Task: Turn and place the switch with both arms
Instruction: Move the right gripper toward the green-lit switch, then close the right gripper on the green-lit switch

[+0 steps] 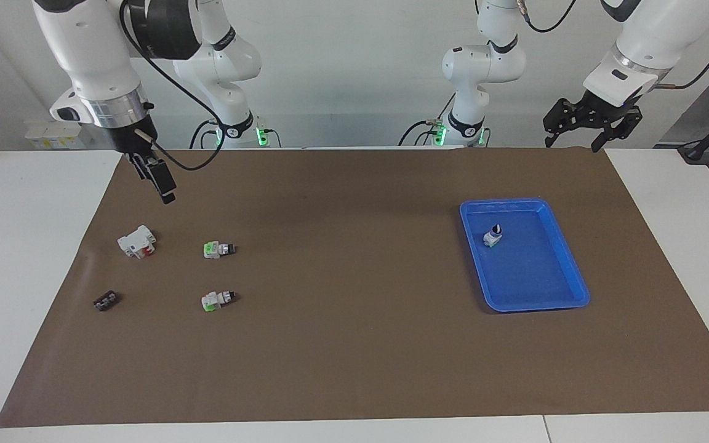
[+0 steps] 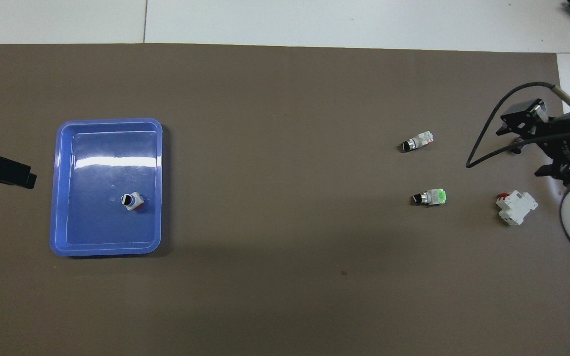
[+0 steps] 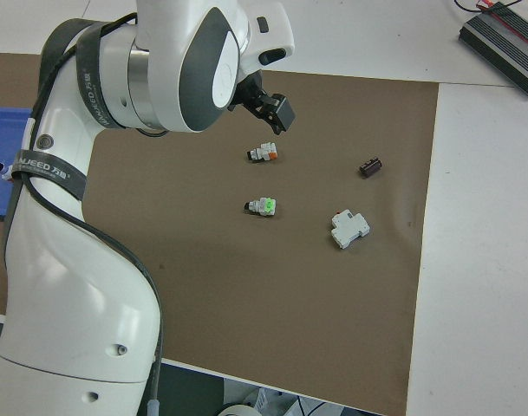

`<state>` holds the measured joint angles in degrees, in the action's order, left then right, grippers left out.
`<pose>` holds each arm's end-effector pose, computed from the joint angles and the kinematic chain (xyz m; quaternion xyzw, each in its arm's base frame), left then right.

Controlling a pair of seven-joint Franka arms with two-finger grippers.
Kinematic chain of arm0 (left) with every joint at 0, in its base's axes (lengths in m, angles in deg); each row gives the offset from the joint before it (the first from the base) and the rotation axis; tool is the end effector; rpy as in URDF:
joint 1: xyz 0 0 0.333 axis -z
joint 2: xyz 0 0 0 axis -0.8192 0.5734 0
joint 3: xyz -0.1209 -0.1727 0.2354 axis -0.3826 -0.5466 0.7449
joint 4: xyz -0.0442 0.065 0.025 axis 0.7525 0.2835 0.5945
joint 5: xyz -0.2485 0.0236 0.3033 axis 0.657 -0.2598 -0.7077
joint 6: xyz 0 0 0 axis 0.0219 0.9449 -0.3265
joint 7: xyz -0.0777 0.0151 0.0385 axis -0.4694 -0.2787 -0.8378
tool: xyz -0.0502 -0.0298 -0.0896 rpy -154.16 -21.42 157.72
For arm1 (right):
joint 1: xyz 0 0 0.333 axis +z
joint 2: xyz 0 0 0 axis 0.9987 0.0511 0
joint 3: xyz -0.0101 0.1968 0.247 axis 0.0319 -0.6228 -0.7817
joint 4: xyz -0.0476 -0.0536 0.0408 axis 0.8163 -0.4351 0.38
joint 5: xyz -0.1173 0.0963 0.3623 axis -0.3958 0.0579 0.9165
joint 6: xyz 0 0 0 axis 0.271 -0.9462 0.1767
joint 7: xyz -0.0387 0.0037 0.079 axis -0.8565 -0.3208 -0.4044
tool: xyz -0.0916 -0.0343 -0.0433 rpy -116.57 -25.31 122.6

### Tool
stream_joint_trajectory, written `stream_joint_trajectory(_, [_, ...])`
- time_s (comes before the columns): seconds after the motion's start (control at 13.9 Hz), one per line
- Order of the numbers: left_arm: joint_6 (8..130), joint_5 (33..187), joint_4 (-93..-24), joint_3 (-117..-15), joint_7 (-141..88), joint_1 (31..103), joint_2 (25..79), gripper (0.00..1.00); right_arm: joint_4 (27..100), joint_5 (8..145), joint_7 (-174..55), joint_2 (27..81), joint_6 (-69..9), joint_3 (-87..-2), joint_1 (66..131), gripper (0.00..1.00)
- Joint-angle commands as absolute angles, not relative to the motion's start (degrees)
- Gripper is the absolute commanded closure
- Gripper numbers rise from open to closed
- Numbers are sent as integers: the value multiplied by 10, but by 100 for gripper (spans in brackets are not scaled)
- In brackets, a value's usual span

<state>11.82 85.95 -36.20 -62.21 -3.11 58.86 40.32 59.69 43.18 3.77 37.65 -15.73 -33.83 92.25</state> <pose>0.5287 -0.0305 0.6528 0.9944 -0.0988 -0.0364 0.0116 0.5647 0.0107 0.5722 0.8948 -0.4446 0.0403 0.0011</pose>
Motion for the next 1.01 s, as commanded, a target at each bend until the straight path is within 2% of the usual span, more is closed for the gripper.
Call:
stream_joint_trajectory(0.0, [128,849,-383,-625,-31,585,386,0,630,428,150,408,-198,-339,930,0])
stream_joint_trajectory(0.22, [128,849,-383,-625,-31,585,386,0,701,459,221,410,-262,-338,919,0])
stream_joint_trajectory(0.43, [128,849,-383,-625,-31,585,386,0,769,490,242,410,-292,-338,908,0])
stream_joint_trajectory(0.65, [129,849,-383,-626,-31,585,386,0,863,490,288,408,-391,-338,907,0])
stream_joint_trajectory(0.94, [128,849,-383,-625,-31,585,386,0,916,523,286,413,-471,-338,908,0])
